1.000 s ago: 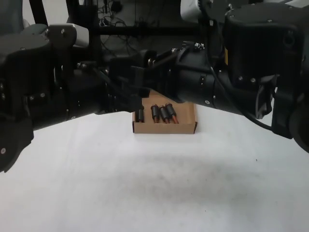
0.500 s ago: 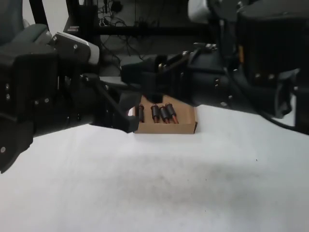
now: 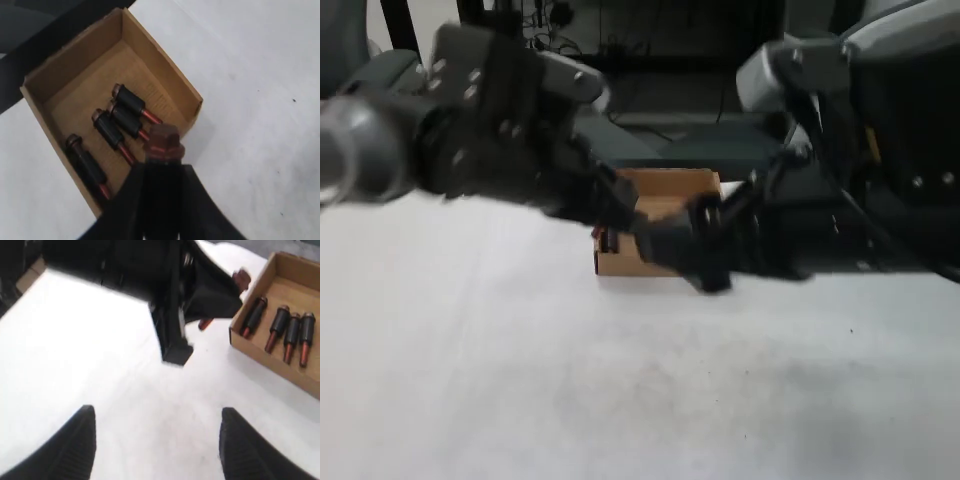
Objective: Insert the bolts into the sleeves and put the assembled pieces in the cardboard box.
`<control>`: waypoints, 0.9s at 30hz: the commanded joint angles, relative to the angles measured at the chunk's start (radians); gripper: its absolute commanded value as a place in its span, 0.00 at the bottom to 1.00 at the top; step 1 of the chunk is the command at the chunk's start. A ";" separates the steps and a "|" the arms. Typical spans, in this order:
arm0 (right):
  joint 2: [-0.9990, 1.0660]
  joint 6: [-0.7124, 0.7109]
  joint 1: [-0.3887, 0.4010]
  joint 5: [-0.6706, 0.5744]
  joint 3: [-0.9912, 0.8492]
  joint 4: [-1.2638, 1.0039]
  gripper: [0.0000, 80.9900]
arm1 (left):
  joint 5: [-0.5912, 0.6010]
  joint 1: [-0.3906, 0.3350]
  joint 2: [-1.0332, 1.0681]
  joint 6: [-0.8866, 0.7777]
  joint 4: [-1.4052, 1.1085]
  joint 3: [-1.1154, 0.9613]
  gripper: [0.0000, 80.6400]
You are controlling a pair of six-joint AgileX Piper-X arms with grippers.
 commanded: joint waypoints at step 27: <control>-0.014 -0.389 -0.004 -0.003 -0.005 0.217 0.86 | -0.061 -0.005 0.645 -0.102 0.484 -0.898 0.02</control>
